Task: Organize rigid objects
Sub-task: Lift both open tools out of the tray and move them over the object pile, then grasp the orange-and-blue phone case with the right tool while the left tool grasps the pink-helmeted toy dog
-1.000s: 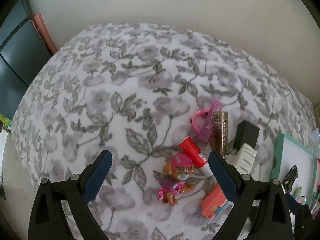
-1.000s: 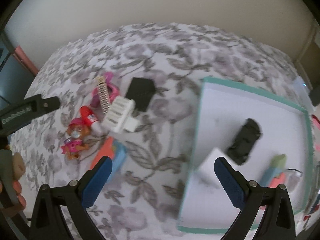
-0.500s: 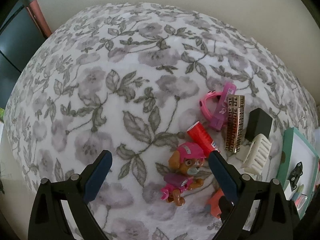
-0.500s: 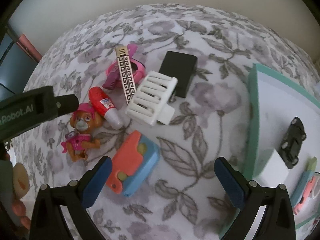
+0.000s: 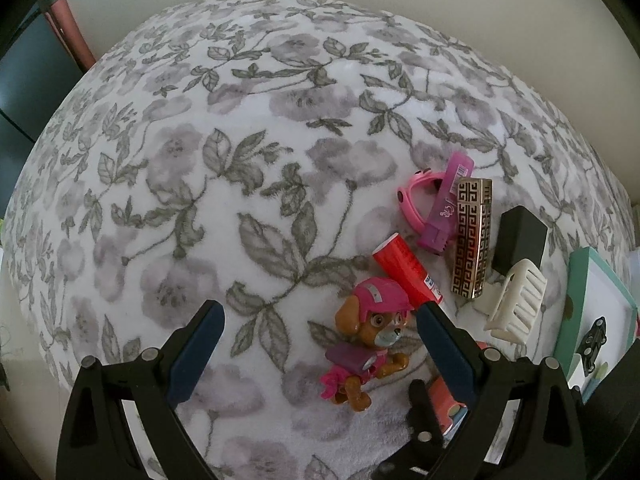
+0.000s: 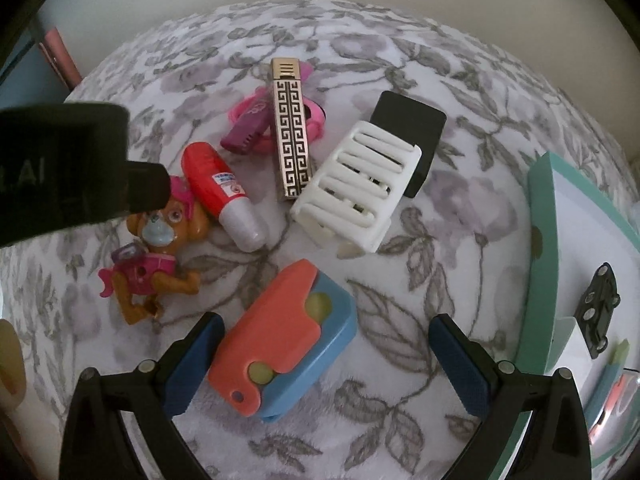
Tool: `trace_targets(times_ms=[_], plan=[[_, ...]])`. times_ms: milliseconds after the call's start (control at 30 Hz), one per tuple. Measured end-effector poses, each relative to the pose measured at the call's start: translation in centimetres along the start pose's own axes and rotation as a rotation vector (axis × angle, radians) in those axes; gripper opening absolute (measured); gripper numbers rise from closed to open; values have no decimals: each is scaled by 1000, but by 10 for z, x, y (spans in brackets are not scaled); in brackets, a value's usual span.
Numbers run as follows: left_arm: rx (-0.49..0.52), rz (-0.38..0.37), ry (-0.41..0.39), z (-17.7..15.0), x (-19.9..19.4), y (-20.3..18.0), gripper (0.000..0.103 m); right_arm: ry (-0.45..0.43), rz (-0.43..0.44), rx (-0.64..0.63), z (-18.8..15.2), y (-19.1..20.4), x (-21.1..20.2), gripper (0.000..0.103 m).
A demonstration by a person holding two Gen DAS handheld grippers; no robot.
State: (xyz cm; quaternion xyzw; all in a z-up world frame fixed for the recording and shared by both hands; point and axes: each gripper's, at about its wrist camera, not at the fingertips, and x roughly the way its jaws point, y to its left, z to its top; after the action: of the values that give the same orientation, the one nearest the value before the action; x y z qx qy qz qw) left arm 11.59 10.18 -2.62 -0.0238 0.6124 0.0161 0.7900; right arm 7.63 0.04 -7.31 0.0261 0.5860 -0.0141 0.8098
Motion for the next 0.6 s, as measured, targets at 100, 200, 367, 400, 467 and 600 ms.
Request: trace_targets(times_ms=[100, 200, 367, 400, 467, 600], plan=[[1, -5, 10, 0, 2, -1, 97, 0, 4, 28, 2, -5, 1, 103], [15, -7, 20, -2, 4, -4, 97, 5, -14, 52, 0, -21, 0, 103], [56, -18, 38, -3, 8, -12, 97, 5, -1, 65, 1, -32, 0, 103], [65, -17, 42, -4, 9, -13, 97, 5, -4, 65, 2, -33, 1, 103], [81, -13, 55, -6, 12, -17, 97, 5, -7, 70, 3, -35, 1, 102], [100, -1, 73, -9, 19, -27, 97, 7, -14, 86, 2, -48, -2, 96]])
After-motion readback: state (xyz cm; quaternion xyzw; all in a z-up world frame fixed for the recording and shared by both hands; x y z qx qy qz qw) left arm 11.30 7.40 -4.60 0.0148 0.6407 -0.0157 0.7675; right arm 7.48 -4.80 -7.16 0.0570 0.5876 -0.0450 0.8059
